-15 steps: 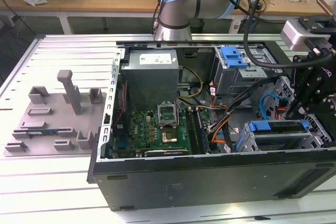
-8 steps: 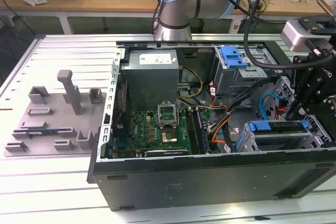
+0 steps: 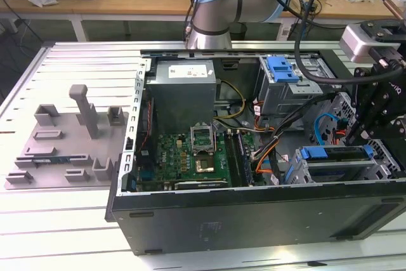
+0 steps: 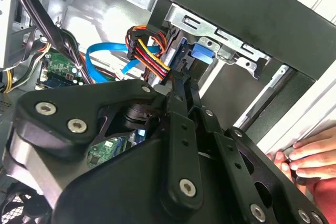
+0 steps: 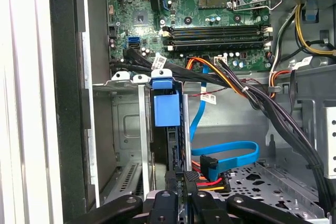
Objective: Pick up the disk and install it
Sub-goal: 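Insert the first disk wire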
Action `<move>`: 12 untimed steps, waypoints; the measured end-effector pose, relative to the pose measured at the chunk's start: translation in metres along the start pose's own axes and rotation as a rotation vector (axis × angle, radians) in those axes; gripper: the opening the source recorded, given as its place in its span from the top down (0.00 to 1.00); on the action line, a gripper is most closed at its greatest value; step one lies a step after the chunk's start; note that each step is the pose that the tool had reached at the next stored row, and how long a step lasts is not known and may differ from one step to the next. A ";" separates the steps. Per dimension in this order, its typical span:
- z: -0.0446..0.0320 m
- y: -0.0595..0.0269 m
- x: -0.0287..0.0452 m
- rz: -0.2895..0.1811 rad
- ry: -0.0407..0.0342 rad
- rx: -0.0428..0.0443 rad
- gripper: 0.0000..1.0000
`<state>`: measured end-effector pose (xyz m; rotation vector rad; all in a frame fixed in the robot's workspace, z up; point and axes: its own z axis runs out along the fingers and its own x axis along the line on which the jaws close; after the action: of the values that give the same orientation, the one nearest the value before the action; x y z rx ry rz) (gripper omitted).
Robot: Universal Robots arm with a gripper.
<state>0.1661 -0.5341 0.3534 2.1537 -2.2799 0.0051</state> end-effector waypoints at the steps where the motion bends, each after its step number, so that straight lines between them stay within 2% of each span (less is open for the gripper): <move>1: 0.0000 0.0000 0.0006 0.000 -0.0014 0.0000 0.83; 7: 0.0001 -0.0002 0.0042 0.000 -0.0137 -0.0006 0.83; 12: 0.0007 -0.0002 0.0046 0.000 -0.0154 -0.0007 0.83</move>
<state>0.1661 -0.5387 0.3527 2.1610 -2.2877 -0.0122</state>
